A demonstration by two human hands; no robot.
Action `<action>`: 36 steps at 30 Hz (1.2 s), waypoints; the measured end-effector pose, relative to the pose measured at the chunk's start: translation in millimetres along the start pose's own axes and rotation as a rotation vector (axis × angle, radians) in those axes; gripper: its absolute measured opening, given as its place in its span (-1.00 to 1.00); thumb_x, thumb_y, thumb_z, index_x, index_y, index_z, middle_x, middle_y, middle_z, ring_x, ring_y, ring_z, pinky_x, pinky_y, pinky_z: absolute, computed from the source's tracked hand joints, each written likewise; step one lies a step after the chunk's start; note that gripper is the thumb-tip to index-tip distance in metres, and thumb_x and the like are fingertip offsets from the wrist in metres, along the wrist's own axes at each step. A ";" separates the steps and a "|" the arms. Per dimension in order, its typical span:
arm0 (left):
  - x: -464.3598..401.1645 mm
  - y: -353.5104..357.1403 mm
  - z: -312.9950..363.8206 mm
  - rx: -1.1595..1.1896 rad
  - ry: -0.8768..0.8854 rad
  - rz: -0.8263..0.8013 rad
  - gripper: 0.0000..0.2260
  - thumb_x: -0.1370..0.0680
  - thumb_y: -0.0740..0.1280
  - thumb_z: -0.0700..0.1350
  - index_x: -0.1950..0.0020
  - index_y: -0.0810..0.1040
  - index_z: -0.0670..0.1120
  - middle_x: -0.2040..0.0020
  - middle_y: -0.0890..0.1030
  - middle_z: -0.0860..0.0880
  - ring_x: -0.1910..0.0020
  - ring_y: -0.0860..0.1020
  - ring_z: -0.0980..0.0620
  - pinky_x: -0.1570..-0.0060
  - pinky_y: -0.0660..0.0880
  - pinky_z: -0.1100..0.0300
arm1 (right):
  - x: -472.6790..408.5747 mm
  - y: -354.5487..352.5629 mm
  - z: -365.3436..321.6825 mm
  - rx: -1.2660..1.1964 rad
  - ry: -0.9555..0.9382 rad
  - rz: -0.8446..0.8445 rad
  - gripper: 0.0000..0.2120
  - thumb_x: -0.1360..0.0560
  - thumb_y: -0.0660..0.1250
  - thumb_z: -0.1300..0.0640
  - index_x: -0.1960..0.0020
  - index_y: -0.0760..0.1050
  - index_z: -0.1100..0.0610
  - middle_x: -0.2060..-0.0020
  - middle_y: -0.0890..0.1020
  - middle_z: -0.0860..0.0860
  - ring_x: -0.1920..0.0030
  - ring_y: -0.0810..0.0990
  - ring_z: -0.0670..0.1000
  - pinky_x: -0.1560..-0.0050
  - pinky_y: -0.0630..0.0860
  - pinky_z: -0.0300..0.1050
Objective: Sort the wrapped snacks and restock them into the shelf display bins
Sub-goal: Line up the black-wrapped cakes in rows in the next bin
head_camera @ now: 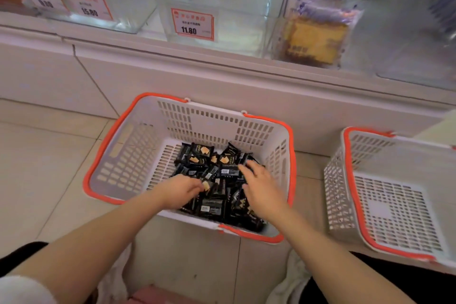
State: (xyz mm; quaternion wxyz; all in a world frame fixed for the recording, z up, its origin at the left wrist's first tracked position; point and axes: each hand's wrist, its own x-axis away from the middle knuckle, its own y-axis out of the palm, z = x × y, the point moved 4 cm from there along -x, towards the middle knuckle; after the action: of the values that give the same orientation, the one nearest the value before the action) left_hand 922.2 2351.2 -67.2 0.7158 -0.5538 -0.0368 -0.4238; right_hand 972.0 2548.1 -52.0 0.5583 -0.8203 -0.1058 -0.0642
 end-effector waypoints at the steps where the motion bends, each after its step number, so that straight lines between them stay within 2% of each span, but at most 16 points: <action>1: 9.8 1.6 -10.1 -0.013 -0.002 -0.032 -0.73 -0.60 0.16 0.03 -0.23 0.50 -0.01 -0.15 0.59 -0.01 -0.07 0.53 0.03 -0.08 0.42 0.18 | 2.9 12.0 -23.0 -0.032 -0.108 -0.107 -0.60 -0.61 0.08 0.12 -0.44 0.24 0.12 -0.42 0.29 0.10 -0.42 0.23 0.11 -0.41 0.21 0.03; 2: 20.8 4.5 -20.2 -0.021 0.001 -0.086 -0.70 -0.57 0.22 0.07 -0.23 0.50 -0.02 -0.16 0.58 -0.01 -0.08 0.52 0.04 -0.10 0.41 0.20 | 6.7 24.8 -41.5 -0.045 -0.175 -0.209 -0.64 -0.62 0.06 0.07 -0.37 0.34 0.13 -0.33 0.40 0.10 -0.33 0.35 0.11 -0.32 0.34 0.05; 4: 40.2 11.9 -37.8 -0.081 -0.004 -0.209 -0.60 -0.49 0.33 0.09 -0.29 0.47 -0.03 -0.22 0.53 0.00 -0.16 0.48 0.04 -0.14 0.36 0.23 | 13.3 46.2 -64.5 -0.020 -0.230 -0.350 -0.65 -0.61 0.07 0.00 -0.29 0.39 0.16 -0.23 0.48 0.11 -0.21 0.46 0.14 -0.15 0.46 0.08; 6: 49.1 15.6 -49.7 -0.162 -0.037 -0.253 -0.60 -0.50 0.34 0.02 -0.32 0.44 -0.03 -0.28 0.49 -0.01 -0.24 0.43 0.02 -0.20 0.33 0.21 | 17.0 61.0 -70.5 -0.003 -0.215 -0.422 -0.62 -0.61 0.07 -0.04 -0.31 0.35 0.17 -0.22 0.49 0.14 -0.19 0.47 0.18 -0.07 0.47 0.05; 9: 48.9 13.7 -54.6 -0.259 -0.050 -0.189 -0.68 -0.55 0.27 0.00 -0.29 0.45 0.00 -0.25 0.51 -0.03 -0.22 0.45 0.00 -0.18 0.38 0.16 | 24.4 71.9 -65.2 0.022 -0.172 -0.437 -0.69 -0.62 0.07 -0.02 -0.18 0.39 0.19 -0.13 0.53 0.18 -0.09 0.52 0.21 0.09 0.41 0.01; 14: 49.0 17.5 -48.9 -0.391 -0.019 -0.113 -0.71 -0.59 0.15 0.09 -0.30 0.41 0.10 -0.18 0.55 -0.01 -0.17 0.50 -0.03 -0.06 0.47 0.09 | 28.9 67.0 -54.2 0.085 -0.109 -0.409 -0.69 -0.63 0.03 0.01 -0.14 0.39 0.21 -0.12 0.54 0.21 -0.08 0.52 0.24 0.06 0.41 0.03; 19: 34.9 30.1 -12.5 -0.374 0.065 0.001 -0.76 -0.60 0.11 0.11 -0.16 0.44 0.05 -0.08 0.56 -0.02 -0.09 0.51 -0.03 0.04 0.46 0.07 | 40.8 49.4 -15.2 0.137 -0.080 -0.397 -0.72 -0.63 0.03 0.01 -0.11 0.38 0.18 -0.08 0.55 0.18 -0.04 0.53 0.20 0.16 0.32 -0.02; 22: 23.3 39.5 14.5 -0.347 0.114 0.061 -0.77 -0.61 0.11 0.09 -0.11 0.45 0.01 -0.05 0.56 -0.02 -0.07 0.52 -0.03 0.06 0.44 0.08 | 54.8 40.2 11.9 0.157 -0.037 -0.410 -0.74 -0.63 0.03 0.01 -0.09 0.37 0.17 -0.05 0.56 0.18 -0.02 0.54 0.21 0.17 0.35 0.00; 25: 13.9 48.0 38.5 -0.310 0.134 0.090 -0.74 -0.61 0.10 0.09 -0.18 0.45 0.02 -0.09 0.54 -0.01 -0.09 0.51 -0.03 0.03 0.45 0.07 | 64.7 30.7 35.4 0.096 0.027 -0.423 -0.75 -0.62 0.06 0.01 -0.08 0.41 0.15 -0.04 0.58 0.15 -0.03 0.53 0.18 0.09 0.44 0.03; 28: 6.6 49.4 45.4 -0.248 0.102 0.036 -0.75 -0.58 0.16 0.10 -0.16 0.48 0.03 -0.10 0.55 -0.02 -0.11 0.50 -0.03 -0.03 0.47 0.07 | 69.8 24.0 43.6 -0.006 0.061 -0.430 -0.72 -0.61 0.11 0.03 -0.19 0.47 0.13 -0.10 0.58 0.11 -0.09 0.53 0.14 -0.03 0.46 0.01; 32: 4.6 25.9 50.0 -0.130 0.034 0.020 -0.64 -0.57 0.19 0.12 -0.32 0.42 0.02 -0.17 0.58 0.00 -0.12 0.52 -0.01 -0.10 0.47 0.10 | 57.7 -0.7 29.0 -0.084 0.046 -0.321 -0.73 -0.59 0.16 0.01 -0.14 0.52 0.12 -0.04 0.61 0.06 -0.03 0.56 0.07 -0.04 0.49 -0.01; 36: 2.9 -32.7 59.0 -0.081 0.052 0.197 -0.74 -0.59 0.17 0.04 -0.16 0.53 -0.02 -0.02 0.62 -0.01 0.11 0.52 0.07 0.13 0.43 0.19 | 21.9 -63.2 -9.0 -0.154 -0.067 0.002 -0.77 -0.58 0.19 0.04 -0.15 0.52 0.08 -0.07 0.60 -0.01 -0.08 0.54 -0.01 -0.10 0.48 -0.07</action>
State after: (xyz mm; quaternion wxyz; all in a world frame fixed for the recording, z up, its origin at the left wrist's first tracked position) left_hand 927.5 2397.2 -18.1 0.7316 -0.5722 0.0536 -0.3668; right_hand 977.9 2564.3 13.2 0.4896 -0.8627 -0.1186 -0.0440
